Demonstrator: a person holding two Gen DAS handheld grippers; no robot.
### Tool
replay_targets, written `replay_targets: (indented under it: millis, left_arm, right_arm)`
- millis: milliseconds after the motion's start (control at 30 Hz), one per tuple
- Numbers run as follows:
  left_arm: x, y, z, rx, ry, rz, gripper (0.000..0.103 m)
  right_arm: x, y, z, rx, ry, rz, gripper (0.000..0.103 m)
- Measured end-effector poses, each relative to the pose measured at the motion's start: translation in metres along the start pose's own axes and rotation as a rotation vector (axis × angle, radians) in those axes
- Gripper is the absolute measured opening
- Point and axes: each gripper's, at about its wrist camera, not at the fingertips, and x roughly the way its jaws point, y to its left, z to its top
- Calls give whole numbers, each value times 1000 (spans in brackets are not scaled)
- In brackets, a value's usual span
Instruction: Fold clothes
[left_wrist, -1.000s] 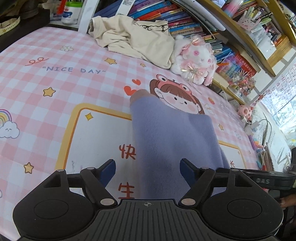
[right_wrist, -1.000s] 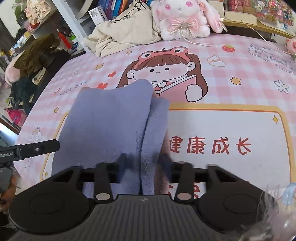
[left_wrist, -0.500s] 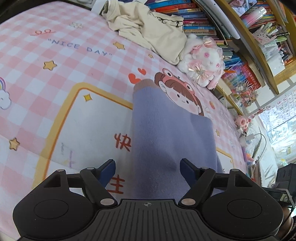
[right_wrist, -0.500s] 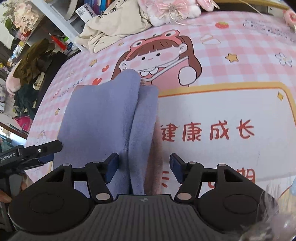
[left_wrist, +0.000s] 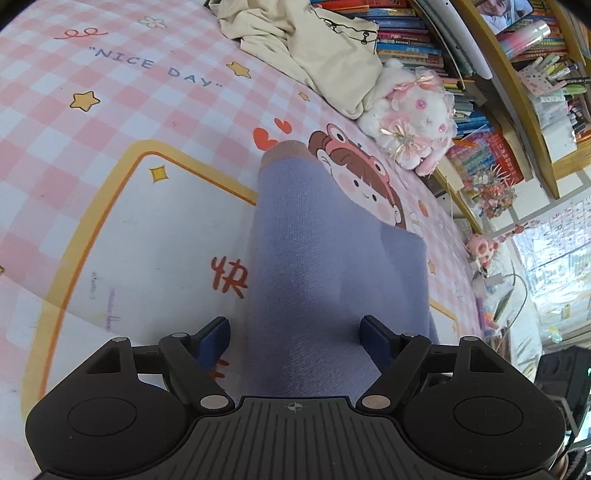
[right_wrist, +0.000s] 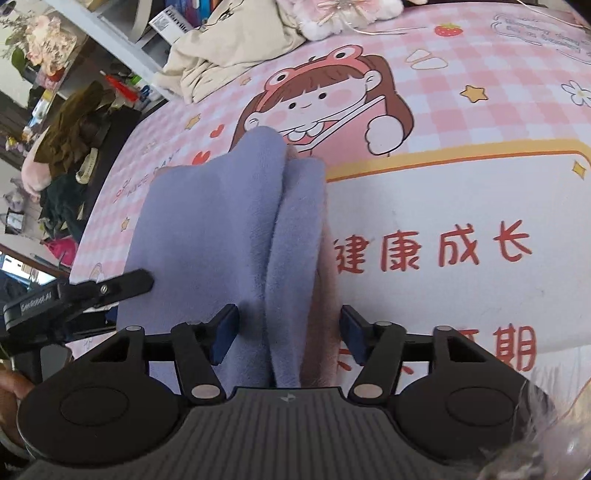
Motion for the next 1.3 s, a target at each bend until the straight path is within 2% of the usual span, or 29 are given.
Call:
replay_targets:
  millis: [33,67,100,167,267,367,433,467,533,600,733,800,833,867,933,1000,1100,1200,1300]
  left_arm:
    - [0,0,0,-13,-5,3,77]
    - [1,1,-1,-28,-1,-1,72]
    - [2,1,-2,-43,6,-9,60]
    - [1,2,-5,-52,-7,-2,55]
    - [-2,-13,-7,52,-17,57,47]
    - [-6,-27,-9,150,-24,109,48]
    - [-5,-23,-8,146,-15,100,50]
    - [-5,-17,-5,116,-5,81,53]
    - [-5,-6,-2,61,13,41,55]
    - [-5,4,0,18,29,2,60]
    - [-4,24,4,-69,60,-76,62]
    - [-2,32,6,-115,66,-119,55]
    - [2,36,6,-146,79,-135,49]
    - [3,37,6,-162,84,-142,48]
    - [3,35,7,-145,91,-136,45]
    - [4,33,8,-127,98,-124,43]
    - [2,18,8,-51,95,-69,41]
    - [-4,-4,7,67,73,-6,38]
    - [-9,-19,4,153,44,2,38]
  right_arm:
    - [1,1,-1,-1,3,5,48]
    - [2,1,-1,8,5,11,44]
    - [3,2,-2,17,7,17,42]
    - [2,9,-3,-12,-5,-4,31]
    - [-7,34,-11,-159,-57,-61,21]
    - [-9,58,-24,-292,-66,-127,20]
    - [-6,57,-27,-285,-60,-148,23]
    - [-4,51,-24,-239,-53,-141,27]
    - [-1,39,-18,-148,-40,-127,42]
    - [-1,28,-14,-76,-23,-109,53]
    - [1,12,-10,26,-6,-56,59]
    - [2,8,-9,58,-2,-27,58]
    - [4,8,-8,61,7,-11,47]
    - [6,8,-8,77,9,5,41]
    - [11,7,-7,107,14,34,35]
    - [9,9,-10,102,-10,28,30]
    - [5,15,-16,84,-46,7,26]
    - [0,33,-22,-12,-86,-70,23]
    - [-5,47,-29,-106,-123,-137,23]
